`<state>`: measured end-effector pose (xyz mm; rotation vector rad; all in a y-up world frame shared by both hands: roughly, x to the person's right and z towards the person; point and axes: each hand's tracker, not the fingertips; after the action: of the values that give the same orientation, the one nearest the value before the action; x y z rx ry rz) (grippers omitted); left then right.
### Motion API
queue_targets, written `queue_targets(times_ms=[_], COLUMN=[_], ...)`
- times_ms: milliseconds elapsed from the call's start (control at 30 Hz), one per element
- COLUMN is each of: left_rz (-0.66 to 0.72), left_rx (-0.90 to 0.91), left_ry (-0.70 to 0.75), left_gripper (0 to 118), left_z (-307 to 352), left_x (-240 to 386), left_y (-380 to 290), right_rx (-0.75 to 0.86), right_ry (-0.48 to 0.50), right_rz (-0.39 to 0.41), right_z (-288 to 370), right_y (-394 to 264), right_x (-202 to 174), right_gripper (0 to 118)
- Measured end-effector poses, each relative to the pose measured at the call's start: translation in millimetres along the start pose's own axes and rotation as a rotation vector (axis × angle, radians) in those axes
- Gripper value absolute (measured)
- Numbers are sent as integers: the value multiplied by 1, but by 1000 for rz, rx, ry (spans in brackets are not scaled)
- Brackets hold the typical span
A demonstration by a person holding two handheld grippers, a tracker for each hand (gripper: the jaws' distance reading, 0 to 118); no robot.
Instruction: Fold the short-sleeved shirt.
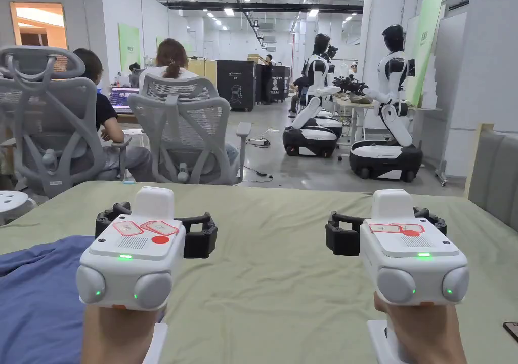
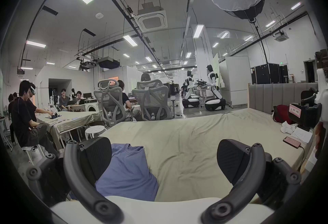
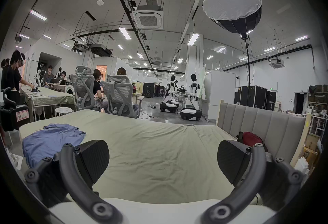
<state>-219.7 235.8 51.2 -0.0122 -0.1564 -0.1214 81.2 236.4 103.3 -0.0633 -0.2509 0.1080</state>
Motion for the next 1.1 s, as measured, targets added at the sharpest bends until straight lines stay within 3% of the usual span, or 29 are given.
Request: queue_targets(times_ms=[1100], left_rz=[-2], left_rx=[6], left_ry=[2], left_gripper=[118], left_z=[3], left_x=[2], left_y=[1], right_rx=[3], right_ry=[-10], right_rz=[-1], right_z=[2], right_y=[1], right_x=[1], right_gripper=[118])
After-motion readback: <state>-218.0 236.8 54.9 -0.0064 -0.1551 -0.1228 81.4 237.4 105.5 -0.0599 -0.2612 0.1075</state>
